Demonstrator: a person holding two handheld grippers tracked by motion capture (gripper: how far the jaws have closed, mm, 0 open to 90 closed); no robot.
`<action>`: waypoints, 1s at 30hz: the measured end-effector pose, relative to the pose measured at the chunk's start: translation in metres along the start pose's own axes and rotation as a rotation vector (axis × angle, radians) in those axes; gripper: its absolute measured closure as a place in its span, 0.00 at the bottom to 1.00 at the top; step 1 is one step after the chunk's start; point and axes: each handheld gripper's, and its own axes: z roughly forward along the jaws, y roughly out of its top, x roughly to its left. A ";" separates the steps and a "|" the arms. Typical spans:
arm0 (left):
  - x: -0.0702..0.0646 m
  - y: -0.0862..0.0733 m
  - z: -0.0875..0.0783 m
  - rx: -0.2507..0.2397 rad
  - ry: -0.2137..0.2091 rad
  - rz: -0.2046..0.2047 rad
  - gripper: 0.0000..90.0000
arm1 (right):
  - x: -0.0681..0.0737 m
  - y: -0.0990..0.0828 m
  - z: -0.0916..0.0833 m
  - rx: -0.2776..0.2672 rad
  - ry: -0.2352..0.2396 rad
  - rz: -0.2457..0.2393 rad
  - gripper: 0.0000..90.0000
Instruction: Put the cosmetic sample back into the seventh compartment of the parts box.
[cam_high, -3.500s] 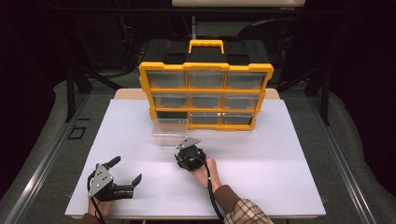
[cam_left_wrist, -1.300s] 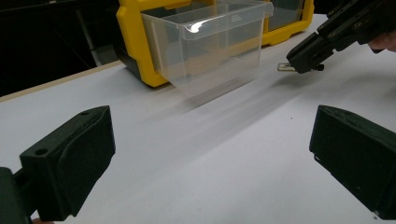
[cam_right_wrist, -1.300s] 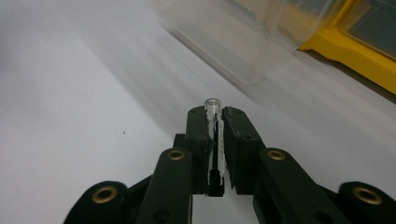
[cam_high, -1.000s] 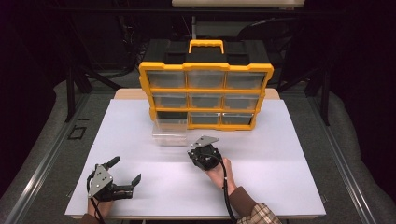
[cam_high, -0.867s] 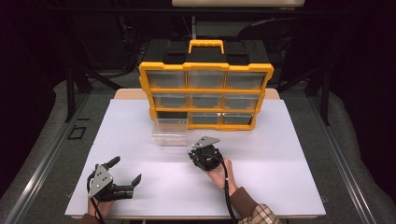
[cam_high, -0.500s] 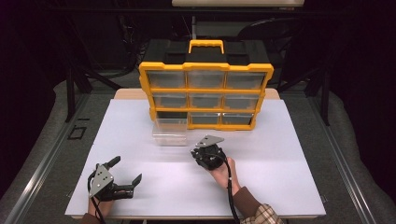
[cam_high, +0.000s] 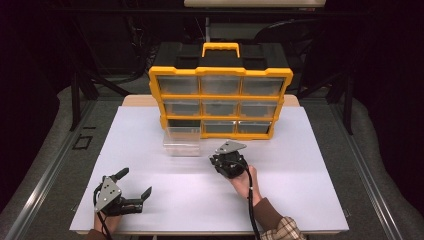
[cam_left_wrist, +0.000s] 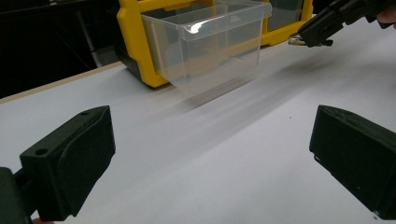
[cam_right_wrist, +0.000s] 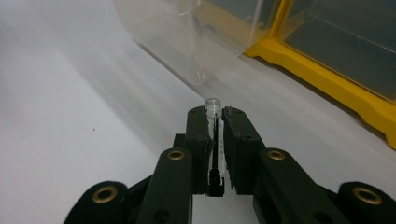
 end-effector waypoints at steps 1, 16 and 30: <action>0.000 0.000 0.000 0.000 0.000 0.000 0.00 | -0.001 0.000 0.000 0.001 -0.001 0.002 0.90; 0.000 0.000 0.001 0.003 -0.005 0.003 0.00 | -0.008 0.006 -0.004 -0.027 -0.014 0.007 0.90; -0.001 0.000 0.001 -0.006 -0.005 -0.002 0.00 | -0.018 0.012 -0.010 -0.044 -0.031 0.034 0.90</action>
